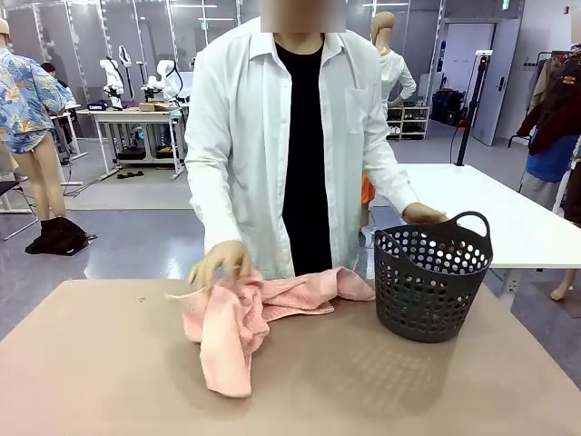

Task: Fold the towel.
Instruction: Grab the top end of the 100 cm Hotel Towel extended by the human.

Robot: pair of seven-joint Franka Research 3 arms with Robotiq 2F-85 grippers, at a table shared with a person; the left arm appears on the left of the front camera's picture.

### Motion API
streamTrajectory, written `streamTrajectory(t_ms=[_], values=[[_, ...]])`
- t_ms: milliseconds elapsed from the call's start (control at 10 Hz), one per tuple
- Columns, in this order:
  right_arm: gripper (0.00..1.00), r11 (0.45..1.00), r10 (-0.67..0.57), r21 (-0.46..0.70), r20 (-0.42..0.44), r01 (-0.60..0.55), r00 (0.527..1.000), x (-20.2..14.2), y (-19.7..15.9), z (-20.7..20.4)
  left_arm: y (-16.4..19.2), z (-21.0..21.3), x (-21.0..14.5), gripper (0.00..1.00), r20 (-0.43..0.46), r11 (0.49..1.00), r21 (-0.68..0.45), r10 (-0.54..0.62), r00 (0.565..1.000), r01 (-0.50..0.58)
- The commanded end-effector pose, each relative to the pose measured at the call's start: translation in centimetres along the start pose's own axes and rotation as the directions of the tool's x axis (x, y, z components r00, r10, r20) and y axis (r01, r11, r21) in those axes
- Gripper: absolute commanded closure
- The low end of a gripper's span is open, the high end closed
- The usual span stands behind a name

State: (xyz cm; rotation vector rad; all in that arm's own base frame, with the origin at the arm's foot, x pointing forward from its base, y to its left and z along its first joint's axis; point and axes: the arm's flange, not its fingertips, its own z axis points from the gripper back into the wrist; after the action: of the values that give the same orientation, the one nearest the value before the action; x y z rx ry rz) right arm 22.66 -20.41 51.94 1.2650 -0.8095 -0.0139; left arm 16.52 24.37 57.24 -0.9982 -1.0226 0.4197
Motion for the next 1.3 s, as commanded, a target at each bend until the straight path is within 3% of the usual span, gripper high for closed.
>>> streamTrajectory(t_ms=[0,1200], values=[[0.00,1.000,0.021,0.005,0.006,-0.021,1.000,0.26,0.02,0.10,-0.07,-0.20,0.13,0.00,-0.001,1.000,-0.011,-0.009,1.000,0.009],[0.00,1.000,0.021,0.005,0.006,-0.021,1.000,0.26,0.02,0.10,-0.07,-0.20,0.13,0.00,-0.001,1.000,-0.011,-0.009,1.000,0.009]])
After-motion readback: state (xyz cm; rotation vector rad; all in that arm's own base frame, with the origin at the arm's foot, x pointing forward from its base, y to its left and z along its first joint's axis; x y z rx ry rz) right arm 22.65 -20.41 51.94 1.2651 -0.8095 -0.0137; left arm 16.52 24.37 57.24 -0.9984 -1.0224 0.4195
